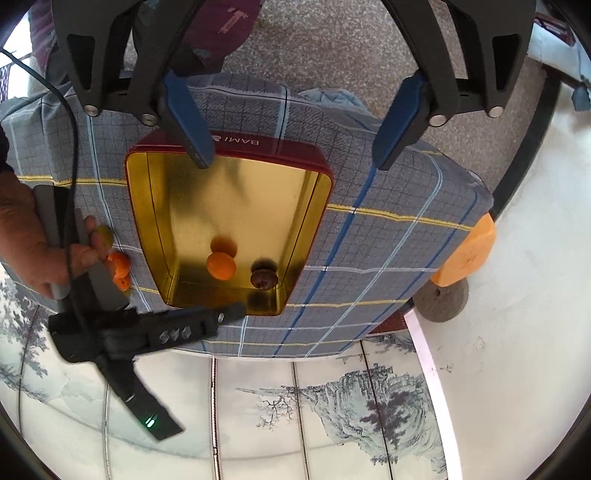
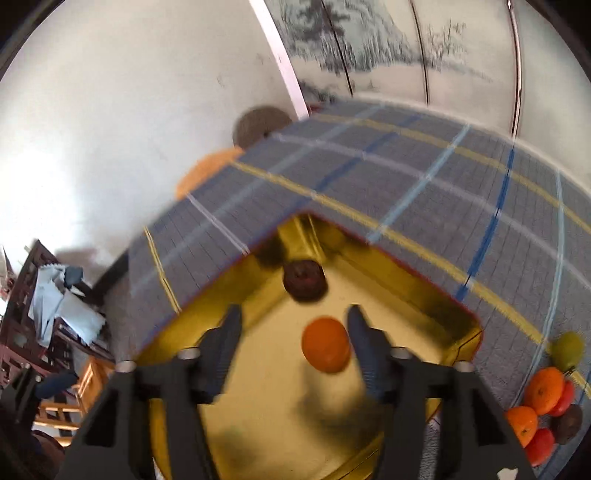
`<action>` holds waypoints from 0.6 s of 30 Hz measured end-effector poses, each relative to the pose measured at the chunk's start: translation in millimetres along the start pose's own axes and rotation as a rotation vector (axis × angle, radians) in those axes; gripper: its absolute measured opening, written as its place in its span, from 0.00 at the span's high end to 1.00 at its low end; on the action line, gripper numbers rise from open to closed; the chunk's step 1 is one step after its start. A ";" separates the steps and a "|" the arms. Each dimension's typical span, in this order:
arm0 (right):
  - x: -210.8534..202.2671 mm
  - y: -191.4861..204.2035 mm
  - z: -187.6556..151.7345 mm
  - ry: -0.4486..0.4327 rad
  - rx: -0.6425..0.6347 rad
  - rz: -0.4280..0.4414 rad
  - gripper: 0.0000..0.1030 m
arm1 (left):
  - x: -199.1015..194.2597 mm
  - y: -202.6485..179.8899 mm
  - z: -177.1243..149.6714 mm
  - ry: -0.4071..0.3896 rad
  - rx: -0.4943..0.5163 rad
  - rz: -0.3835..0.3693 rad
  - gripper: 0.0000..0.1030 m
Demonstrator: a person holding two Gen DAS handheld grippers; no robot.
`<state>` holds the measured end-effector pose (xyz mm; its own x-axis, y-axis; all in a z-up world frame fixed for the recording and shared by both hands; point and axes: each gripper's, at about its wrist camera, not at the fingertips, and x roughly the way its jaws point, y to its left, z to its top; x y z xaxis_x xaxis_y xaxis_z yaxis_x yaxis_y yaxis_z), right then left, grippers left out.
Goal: Organize fruits
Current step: 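Grasp the orange with the right gripper and release it into the tin, then grasp the green fruit with the left gripper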
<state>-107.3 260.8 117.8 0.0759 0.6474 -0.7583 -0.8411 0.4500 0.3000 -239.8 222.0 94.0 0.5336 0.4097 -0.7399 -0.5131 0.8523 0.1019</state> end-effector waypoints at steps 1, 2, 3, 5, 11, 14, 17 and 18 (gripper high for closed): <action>-7.5 2.0 0.6 -0.022 -0.006 0.004 0.41 | -1.3 -1.1 0.3 -0.003 0.003 -0.003 0.12; -18.6 4.3 0.2 -0.052 -0.012 0.009 0.41 | -2.2 -1.8 0.1 -0.006 0.006 -0.004 0.11; -28.9 6.5 -1.7 -0.079 -0.017 0.007 0.41 | -3.2 -2.6 0.4 -0.008 0.010 -0.003 0.10; -51.6 9.0 -8.1 -0.134 -0.028 0.000 0.38 | -3.6 -5.3 1.2 -0.002 0.018 0.000 0.09; -139.8 -14.1 -80.4 -0.309 -0.022 -0.160 0.22 | -13.1 -22.6 2.5 -0.023 0.092 -0.060 0.09; -166.3 -51.8 -128.8 -0.294 0.039 -0.320 0.22 | -23.5 -41.3 6.4 -0.047 0.144 -0.144 0.09; -186.0 -103.6 -177.9 -0.199 0.127 -0.515 0.24 | -27.9 -63.8 14.9 -0.042 0.192 -0.244 0.09; -194.9 -119.8 -194.3 -0.184 0.164 -0.553 0.28 | -27.5 -73.2 19.7 -0.036 0.204 -0.277 0.09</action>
<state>-125.4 -38.8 117.2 0.5821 0.3793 -0.7192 -0.5579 0.8298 -0.0139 -203.7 154.7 120.0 0.6592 0.1616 -0.7344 -0.2022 0.9788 0.0338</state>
